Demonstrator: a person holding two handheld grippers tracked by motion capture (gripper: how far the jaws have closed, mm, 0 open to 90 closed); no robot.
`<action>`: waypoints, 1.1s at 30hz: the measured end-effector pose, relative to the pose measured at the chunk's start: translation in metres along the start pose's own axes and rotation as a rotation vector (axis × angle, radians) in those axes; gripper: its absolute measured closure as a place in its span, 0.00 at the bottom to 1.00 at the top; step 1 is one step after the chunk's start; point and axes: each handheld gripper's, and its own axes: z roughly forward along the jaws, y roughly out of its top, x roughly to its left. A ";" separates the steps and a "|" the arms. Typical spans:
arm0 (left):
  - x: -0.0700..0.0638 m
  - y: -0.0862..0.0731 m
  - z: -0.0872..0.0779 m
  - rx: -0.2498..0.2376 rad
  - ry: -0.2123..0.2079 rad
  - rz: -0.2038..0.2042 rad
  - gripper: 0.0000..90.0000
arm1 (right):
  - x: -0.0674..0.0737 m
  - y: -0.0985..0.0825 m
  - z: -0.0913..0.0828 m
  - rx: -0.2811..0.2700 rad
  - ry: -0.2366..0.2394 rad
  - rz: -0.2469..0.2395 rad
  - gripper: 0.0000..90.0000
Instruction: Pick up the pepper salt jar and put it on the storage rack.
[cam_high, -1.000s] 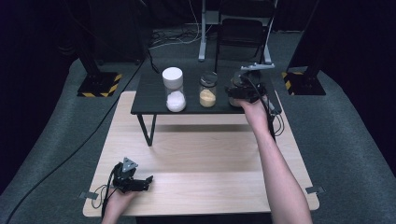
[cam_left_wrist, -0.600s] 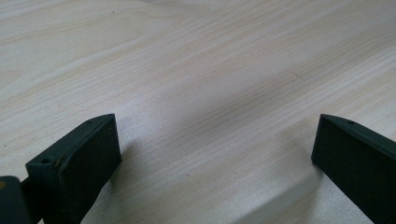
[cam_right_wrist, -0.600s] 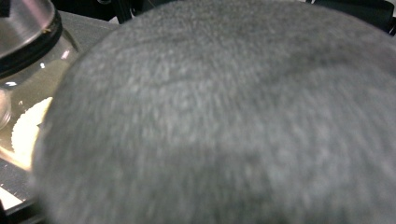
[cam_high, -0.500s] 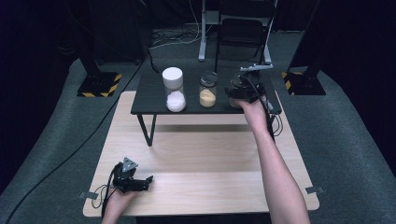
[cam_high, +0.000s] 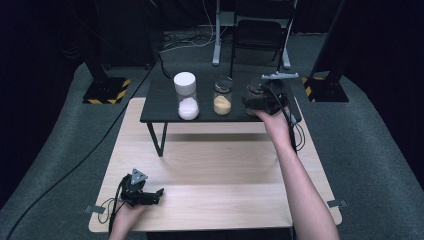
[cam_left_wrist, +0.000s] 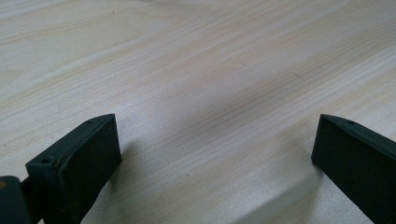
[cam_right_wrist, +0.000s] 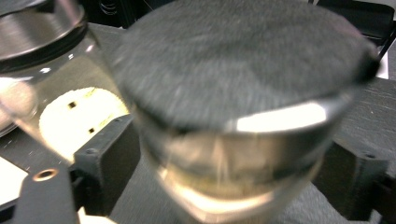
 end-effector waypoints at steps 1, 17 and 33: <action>0.000 0.000 0.000 0.000 0.000 0.000 0.01 | 0.001 -0.001 -0.002 0.000 -0.001 -0.004 0.15; 0.000 0.000 0.000 0.000 0.001 -0.001 0.01 | 0.001 -0.041 -0.046 -0.050 -0.002 -0.022 0.11; 0.000 0.000 0.000 0.000 0.002 -0.002 0.01 | 0.014 -0.090 -0.066 -0.070 0.045 -0.041 0.10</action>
